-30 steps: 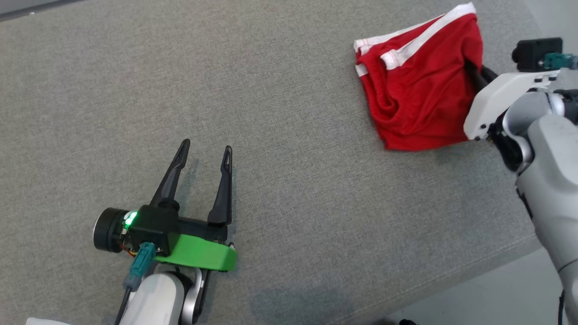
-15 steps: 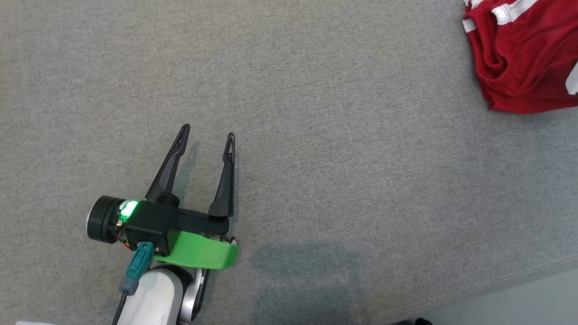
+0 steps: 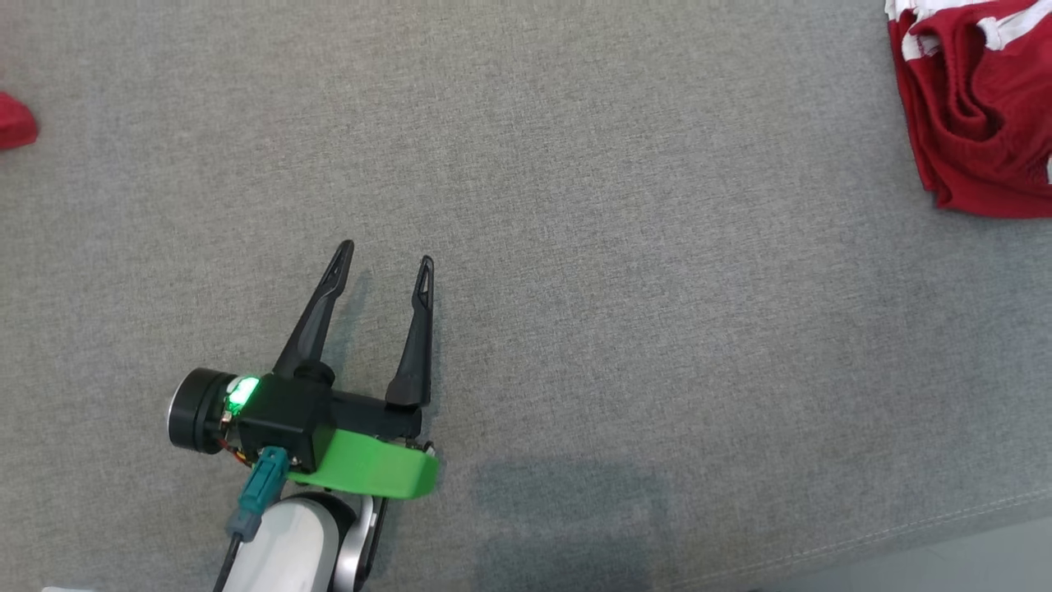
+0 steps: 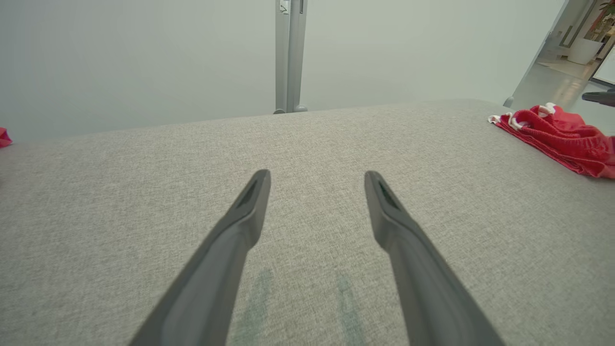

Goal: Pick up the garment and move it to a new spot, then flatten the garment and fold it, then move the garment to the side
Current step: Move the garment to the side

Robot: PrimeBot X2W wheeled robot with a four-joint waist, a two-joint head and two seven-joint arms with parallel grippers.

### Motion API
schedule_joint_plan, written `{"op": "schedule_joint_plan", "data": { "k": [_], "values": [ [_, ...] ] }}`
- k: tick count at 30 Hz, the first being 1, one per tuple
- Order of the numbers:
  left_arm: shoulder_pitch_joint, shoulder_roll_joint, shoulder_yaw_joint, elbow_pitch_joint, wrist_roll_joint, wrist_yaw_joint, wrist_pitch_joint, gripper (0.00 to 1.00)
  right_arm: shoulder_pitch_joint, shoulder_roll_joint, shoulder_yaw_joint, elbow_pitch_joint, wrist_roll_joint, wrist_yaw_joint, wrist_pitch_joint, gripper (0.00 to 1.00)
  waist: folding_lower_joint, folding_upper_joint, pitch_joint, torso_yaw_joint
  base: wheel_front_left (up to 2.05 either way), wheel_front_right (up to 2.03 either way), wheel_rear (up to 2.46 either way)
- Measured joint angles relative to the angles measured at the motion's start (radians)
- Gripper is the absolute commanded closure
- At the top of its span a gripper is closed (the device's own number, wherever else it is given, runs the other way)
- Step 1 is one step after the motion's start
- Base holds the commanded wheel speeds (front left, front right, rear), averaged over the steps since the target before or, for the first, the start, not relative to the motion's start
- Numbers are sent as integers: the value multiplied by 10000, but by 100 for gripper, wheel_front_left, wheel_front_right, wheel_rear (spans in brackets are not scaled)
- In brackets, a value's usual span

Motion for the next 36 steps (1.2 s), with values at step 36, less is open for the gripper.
{"op": "schedule_joint_plan", "data": {
  "k": [36],
  "values": [
    [2294, -334, 1762, 2276, -1530, 836, -924, 0, 6177, 3302, 924, -5682, 520, -6, -1020, 0, -1, 0, -4752, 995, 0, 0, 0]
  ]
}}
